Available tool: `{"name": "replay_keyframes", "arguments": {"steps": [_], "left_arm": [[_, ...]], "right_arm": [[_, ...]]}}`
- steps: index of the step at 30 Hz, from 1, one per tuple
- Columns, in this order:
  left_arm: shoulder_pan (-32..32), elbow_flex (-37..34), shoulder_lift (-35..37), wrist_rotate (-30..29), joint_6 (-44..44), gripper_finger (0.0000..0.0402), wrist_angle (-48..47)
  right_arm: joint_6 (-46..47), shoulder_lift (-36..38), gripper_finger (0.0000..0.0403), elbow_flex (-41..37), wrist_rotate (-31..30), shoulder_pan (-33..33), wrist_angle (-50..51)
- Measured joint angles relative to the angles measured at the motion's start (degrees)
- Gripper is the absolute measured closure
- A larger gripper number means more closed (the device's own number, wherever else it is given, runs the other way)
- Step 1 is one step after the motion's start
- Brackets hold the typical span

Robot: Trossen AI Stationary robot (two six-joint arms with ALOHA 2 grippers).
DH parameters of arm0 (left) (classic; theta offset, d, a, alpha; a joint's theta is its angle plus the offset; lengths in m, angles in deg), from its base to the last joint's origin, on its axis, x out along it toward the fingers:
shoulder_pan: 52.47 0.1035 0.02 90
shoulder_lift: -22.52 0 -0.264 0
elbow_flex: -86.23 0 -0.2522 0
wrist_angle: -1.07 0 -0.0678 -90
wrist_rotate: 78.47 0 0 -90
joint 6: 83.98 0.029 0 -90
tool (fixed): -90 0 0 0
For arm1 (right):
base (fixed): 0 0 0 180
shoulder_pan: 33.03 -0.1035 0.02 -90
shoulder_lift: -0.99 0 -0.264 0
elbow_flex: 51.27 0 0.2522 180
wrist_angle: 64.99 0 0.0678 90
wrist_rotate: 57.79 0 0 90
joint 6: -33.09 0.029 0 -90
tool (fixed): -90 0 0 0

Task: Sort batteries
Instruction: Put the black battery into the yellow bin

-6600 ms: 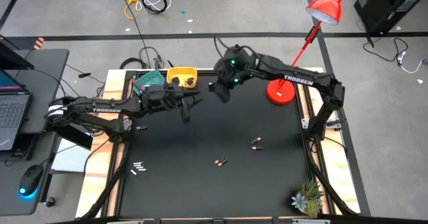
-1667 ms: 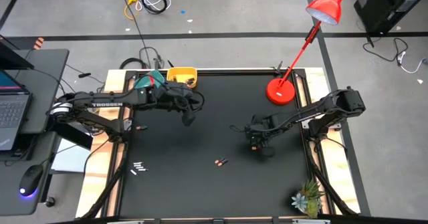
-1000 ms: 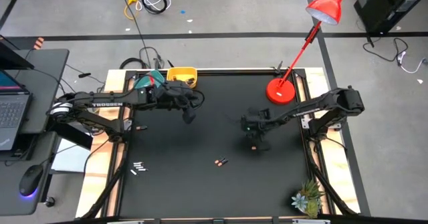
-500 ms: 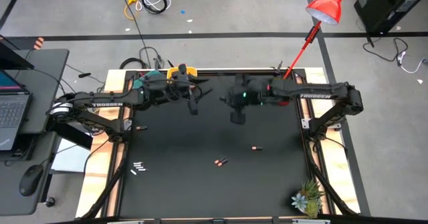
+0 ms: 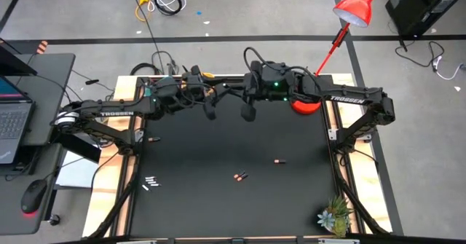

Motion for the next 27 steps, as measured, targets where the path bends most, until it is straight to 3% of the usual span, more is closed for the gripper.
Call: {"name": "replay_keyframes", "arguments": {"steps": [5, 7, 12, 15, 22, 27], "left_arm": [[0.0, 0.0, 0.0, -0.6, -1.0, 0.0201, 2.1], [0.0, 0.0, 0.0, -0.6, -2.2, 0.022, 2.7], [-0.1, 0.0, 0.1, 0.7, -3.3, 0.0359, 2.8], [-0.1, 0.0, 0.1, 0.8, -4.7, 0.0361, 3.7], [1.7, 0.0, -0.1, -2.7, -7.0, 0.0361, 0.0], [6.8, 0.0, -0.1, -5.6, -11.0, 0.0361, -7.0]], "right_arm": [[1.5, 0.0, 0.0363, 0.0, 0.2, -0.2, -2.1], [1.8, 0.0, 0.0363, 0.0, 0.5, -0.2, -2.8], [2.8, 0.0, 0.0363, 0.0, 0.8, -0.3, -4.9], [3.4, -0.2, 0.0346, 0.0, 1.9, -0.2, -5.8], [9.1, -0.4, 0.0242, 0.0, -1.9, 0.1, -2.6], [11.4, -0.2, 0.0183, 0.0, -2.5, 0.4, -0.5]]}}
